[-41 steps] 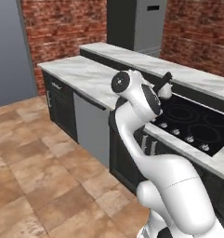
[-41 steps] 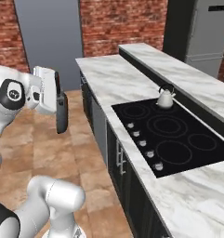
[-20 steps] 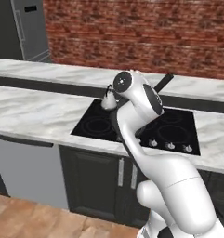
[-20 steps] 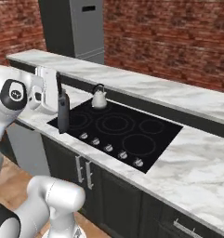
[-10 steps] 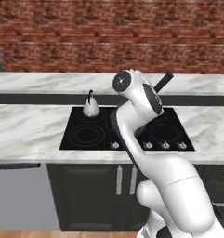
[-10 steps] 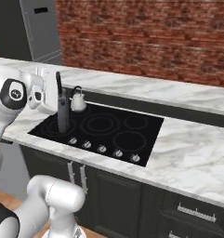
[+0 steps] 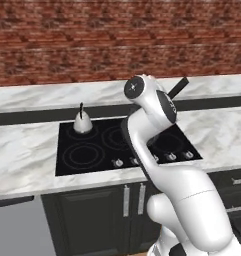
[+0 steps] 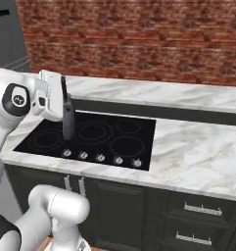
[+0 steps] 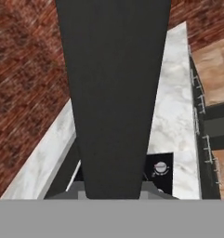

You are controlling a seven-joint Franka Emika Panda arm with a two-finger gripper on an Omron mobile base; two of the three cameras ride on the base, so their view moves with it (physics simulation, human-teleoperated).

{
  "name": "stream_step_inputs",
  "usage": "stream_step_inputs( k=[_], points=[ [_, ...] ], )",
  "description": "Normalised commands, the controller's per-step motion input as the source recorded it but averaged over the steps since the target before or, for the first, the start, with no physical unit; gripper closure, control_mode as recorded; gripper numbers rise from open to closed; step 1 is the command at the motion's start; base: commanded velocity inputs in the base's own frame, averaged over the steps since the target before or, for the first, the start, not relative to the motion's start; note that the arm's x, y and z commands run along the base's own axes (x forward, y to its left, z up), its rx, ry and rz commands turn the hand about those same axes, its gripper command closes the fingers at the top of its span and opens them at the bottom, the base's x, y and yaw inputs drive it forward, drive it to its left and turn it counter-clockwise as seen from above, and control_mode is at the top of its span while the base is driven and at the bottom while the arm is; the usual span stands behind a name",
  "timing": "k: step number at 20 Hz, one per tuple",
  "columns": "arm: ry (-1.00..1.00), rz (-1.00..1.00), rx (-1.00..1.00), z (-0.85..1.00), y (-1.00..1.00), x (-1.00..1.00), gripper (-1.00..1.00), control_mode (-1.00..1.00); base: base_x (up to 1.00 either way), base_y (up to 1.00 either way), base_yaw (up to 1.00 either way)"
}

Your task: Pick the pan from the cabinet and place it on the stove. Then turn on the stove burner for the pan.

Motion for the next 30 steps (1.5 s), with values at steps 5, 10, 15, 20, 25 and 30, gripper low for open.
stream_step_inputs(
  k=[5, 10, 15, 20, 25, 30],
  points=[
    [0.0, 0.0, 0.0, 0.0, 0.0, 0.0, 1.0, 1.0, 0.51, 0.21, -0.18],
    [0.0, 0.0, 0.0, 0.0, 0.0, 0.0, 1.0, 1.0, 0.46, 0.2, 0.02],
    [0.0, 0.0, 0.0, 0.0, 0.0, 0.0, 1.0, 1.0, 0.41, 0.08, 0.06],
    [0.0, 0.0, 0.0, 0.0, 0.0, 0.0, 1.0, 1.0, 0.21, 0.0, 0.04],
    [0.01, 0.03, 0.08, -0.11, -0.33, 0.26, 1.0, -1.0, 0.04, 0.0, 0.02],
    [0.06, 0.0, 0.2, -0.17, -0.78, 0.45, 1.0, -1.0, 0.0, 0.0, 0.0]
  ],
)
